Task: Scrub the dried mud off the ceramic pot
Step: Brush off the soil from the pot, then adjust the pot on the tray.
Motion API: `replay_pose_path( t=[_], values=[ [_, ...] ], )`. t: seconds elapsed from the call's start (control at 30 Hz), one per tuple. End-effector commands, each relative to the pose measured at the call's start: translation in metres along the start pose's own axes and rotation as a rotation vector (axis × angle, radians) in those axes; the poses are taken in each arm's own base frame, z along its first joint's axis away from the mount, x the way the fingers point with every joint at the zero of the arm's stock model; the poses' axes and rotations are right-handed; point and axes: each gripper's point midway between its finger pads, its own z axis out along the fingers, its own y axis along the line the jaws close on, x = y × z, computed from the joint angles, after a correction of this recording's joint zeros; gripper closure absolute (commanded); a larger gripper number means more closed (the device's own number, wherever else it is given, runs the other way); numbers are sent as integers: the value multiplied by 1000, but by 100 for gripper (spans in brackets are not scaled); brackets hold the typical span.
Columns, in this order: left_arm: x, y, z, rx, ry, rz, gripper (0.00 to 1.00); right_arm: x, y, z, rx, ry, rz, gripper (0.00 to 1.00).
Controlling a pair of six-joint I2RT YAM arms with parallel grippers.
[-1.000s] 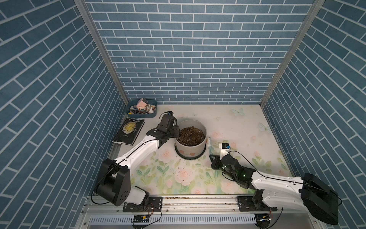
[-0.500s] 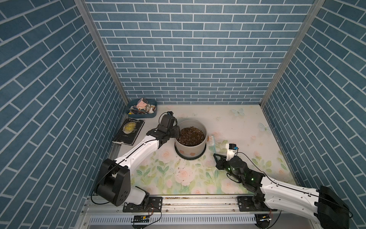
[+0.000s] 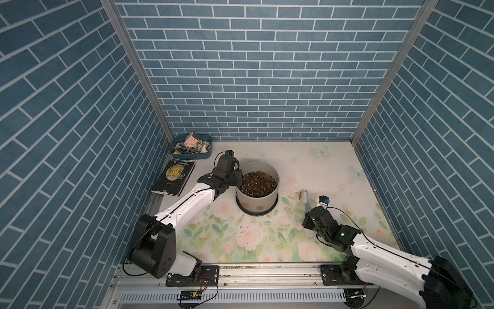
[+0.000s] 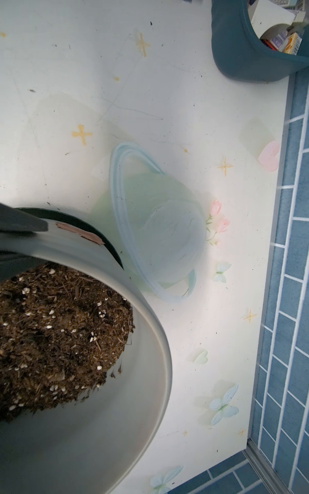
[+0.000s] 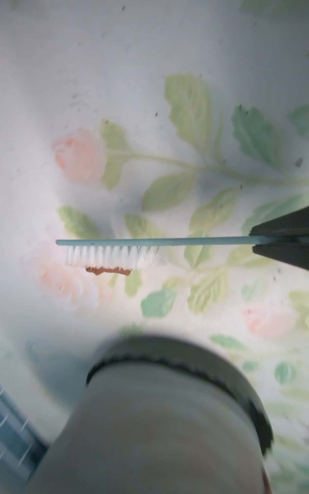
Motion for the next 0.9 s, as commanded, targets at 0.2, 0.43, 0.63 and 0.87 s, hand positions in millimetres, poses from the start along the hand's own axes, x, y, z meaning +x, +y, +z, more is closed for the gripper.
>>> replay_pose_path(
  t=[0.2, 0.43, 0.63, 0.87],
  values=[
    [-5, -8, -7, 37, -10, -58, 68, -12, 10, -12, 11, -8, -71, 100],
    [-19, -10, -9, 27, -35, -73, 45, -33, 32, -39, -122, -130, -79, 100],
    [-34, -12, 0, 14, -61, -74, 35, -20, 40, -29, -159, -79, -114, 100],
    [-34, -18, 40, 6, 2, -47, 31, -13, 92, -38, -368, -108, -135, 100]
  ],
)
